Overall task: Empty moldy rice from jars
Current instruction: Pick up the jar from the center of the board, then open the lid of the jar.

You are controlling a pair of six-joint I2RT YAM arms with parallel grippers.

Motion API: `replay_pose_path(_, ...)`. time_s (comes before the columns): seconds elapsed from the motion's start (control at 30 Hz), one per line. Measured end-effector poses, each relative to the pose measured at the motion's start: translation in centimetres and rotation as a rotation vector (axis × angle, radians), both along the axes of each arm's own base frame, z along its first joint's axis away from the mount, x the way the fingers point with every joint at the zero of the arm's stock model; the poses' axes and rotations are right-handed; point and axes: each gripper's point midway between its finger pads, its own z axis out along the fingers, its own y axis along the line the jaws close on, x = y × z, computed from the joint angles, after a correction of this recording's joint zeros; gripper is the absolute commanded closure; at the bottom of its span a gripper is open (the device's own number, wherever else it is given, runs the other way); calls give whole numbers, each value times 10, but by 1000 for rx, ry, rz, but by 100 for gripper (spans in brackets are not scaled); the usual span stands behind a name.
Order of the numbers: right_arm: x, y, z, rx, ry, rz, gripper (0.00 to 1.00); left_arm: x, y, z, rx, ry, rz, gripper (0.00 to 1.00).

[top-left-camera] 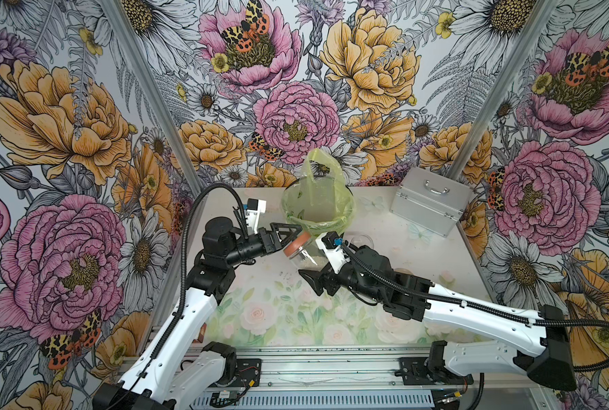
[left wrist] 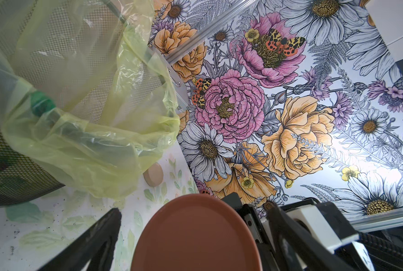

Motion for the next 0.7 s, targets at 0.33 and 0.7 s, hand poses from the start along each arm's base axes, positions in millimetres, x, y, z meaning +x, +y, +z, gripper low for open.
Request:
replay_pose_path(0.33, 0, 0, 0, -5, -7, 3, 94, -6, -4, -4, 1, 7, -19, 1)
replay_pose_path(0.7, 0, 1, 6, 1, -21, 6, 94, -14, -12, -6, 7, 21, -49, 1)
